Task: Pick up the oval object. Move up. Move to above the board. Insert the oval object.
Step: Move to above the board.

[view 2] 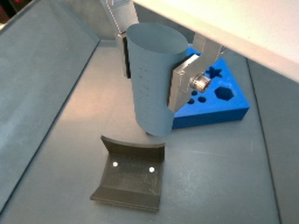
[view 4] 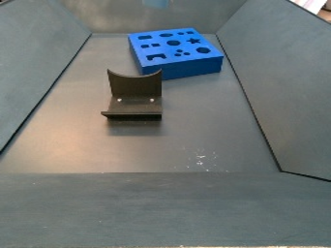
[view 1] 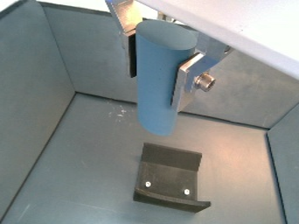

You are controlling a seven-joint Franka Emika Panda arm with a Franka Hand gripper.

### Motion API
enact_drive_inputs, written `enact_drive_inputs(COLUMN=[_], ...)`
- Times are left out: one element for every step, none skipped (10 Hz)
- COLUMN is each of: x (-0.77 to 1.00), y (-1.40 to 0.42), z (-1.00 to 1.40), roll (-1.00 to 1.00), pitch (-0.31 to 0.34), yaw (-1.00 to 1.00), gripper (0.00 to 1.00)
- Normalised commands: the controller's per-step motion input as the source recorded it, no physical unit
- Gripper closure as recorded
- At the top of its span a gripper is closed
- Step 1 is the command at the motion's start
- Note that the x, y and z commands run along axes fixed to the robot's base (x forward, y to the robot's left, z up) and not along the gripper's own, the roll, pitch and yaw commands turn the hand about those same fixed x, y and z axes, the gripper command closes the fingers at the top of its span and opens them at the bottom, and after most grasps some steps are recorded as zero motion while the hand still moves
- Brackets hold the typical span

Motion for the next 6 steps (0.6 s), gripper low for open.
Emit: enact_drive_inputs(x=[-0.20, -0.20, -0.20, -0.20, -0.19, -0.19], y=[-1.00, -1.00, -1.00, -1.00, -1.00, -1.00], z=[0.15, 0.14, 0.14, 0.14, 0.14, 0.15], roll=[0.02, 0.03, 0.04, 0.03, 0.03, 0.04], pitch=[0.249, 0.245, 0.240, 0.237, 0.240, 0.259], yaw=[1.00, 1.00, 1.00, 1.00, 1.00, 1.00], gripper=[1.00, 1.00, 1.00, 1.00, 1.00, 1.00])
